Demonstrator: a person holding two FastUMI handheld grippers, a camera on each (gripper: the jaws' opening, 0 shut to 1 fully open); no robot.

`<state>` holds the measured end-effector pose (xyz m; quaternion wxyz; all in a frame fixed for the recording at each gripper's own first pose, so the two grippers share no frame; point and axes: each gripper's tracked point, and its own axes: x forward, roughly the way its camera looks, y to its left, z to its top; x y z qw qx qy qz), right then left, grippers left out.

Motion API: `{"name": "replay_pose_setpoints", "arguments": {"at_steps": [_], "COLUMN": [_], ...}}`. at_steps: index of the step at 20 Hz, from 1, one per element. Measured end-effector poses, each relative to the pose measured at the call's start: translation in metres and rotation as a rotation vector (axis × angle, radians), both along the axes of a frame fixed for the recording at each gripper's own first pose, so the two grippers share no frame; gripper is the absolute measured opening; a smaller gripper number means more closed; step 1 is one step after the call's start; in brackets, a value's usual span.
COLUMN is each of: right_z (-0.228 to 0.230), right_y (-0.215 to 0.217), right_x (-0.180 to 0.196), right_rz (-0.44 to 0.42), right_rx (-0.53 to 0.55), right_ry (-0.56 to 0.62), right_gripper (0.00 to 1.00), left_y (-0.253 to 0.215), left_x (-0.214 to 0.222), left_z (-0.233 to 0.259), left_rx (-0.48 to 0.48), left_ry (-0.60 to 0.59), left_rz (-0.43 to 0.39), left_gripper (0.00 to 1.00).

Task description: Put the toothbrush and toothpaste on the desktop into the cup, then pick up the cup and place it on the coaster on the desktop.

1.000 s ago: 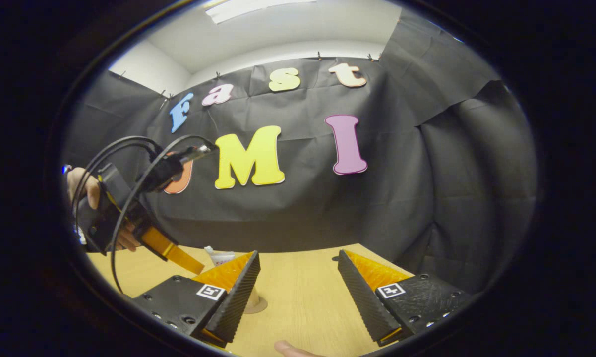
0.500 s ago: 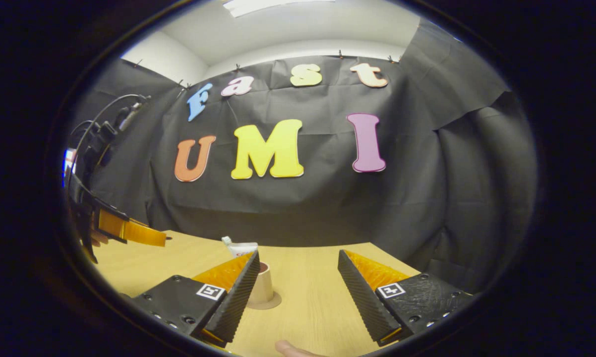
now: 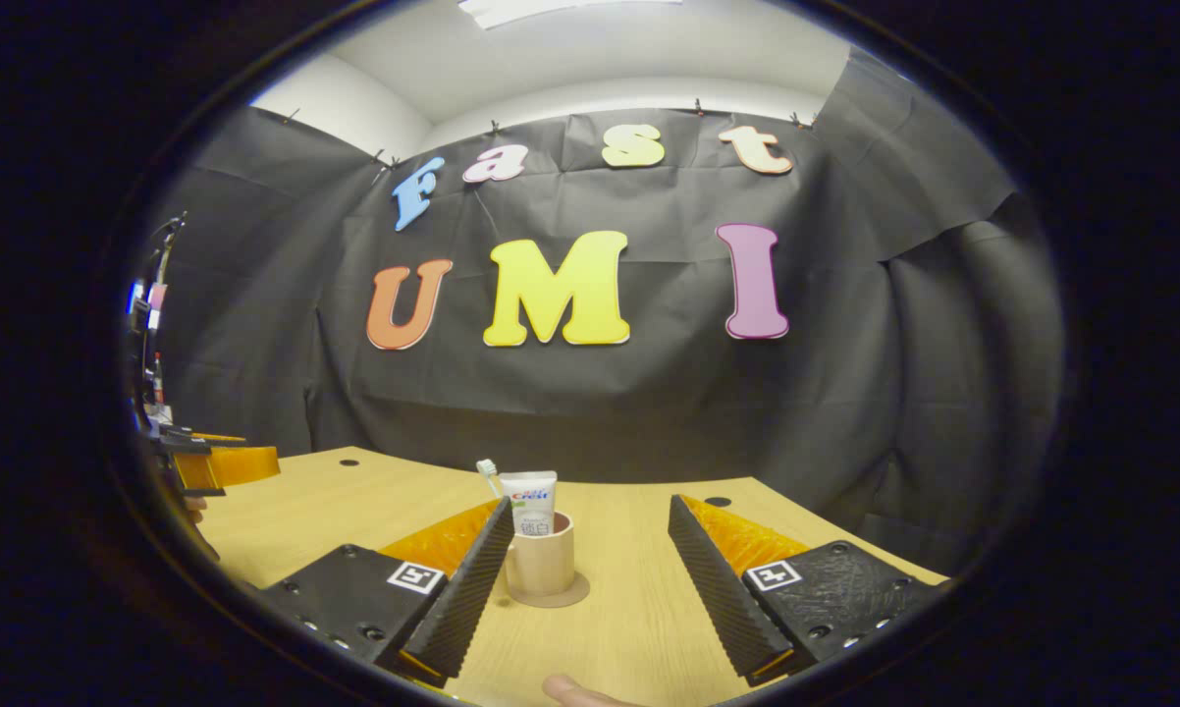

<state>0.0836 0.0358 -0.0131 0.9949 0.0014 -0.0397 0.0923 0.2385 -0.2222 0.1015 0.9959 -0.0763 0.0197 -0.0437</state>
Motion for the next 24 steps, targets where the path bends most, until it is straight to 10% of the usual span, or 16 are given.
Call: {"name": "replay_pose_setpoints", "arguments": {"at_steps": [24], "right_z": [0.012], "right_y": [0.008], "right_x": [-0.016], "right_rz": [0.013], "right_rx": [-0.041], "right_ry": [-0.017], "right_gripper": [0.95], "left_y": [0.016], "left_x": [-0.019], "left_z": [0.015], "left_rx": [0.039], "left_ry": [-0.065], "left_rz": [0.019], "left_gripper": [0.98]}}
